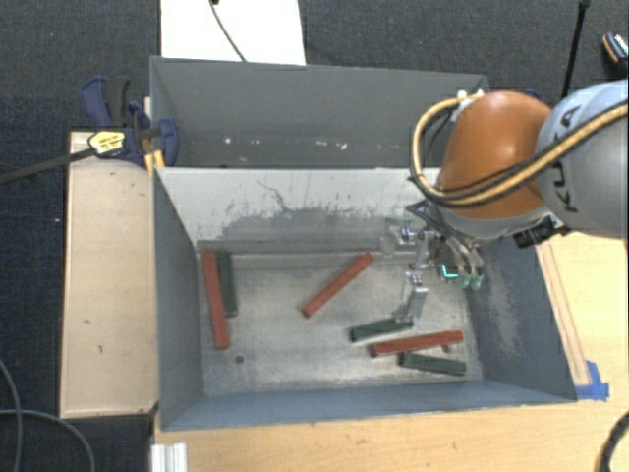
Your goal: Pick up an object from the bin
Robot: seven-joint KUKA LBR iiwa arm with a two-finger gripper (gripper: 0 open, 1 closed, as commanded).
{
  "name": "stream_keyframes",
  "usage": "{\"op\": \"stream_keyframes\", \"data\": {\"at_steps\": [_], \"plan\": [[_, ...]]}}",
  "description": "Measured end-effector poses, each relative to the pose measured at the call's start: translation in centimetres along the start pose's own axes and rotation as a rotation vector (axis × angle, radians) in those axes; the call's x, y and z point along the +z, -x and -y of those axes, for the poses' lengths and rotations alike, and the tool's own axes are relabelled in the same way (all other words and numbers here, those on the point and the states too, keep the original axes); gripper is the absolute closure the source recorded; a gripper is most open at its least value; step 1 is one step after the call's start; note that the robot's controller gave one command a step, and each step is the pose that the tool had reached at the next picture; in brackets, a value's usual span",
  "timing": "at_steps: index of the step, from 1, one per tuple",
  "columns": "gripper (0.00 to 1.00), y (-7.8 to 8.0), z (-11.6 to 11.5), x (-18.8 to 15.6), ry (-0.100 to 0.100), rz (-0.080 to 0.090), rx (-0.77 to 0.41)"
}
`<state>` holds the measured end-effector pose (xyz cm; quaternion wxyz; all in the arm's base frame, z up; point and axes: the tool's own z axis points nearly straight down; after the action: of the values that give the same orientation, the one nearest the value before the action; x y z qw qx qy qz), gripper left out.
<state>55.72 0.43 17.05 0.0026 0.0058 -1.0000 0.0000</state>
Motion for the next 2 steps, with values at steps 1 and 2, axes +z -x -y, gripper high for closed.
{"op": "stream_keyframes", "data": {"at_steps": [1, 2], "plan": [[0.0, 3.0, -2.66, 10.22, 0.001, 0.004, -0.114], [1.0, 3.2, -2.63, 9.77, 0.001, 0.011, -0.111]]}}
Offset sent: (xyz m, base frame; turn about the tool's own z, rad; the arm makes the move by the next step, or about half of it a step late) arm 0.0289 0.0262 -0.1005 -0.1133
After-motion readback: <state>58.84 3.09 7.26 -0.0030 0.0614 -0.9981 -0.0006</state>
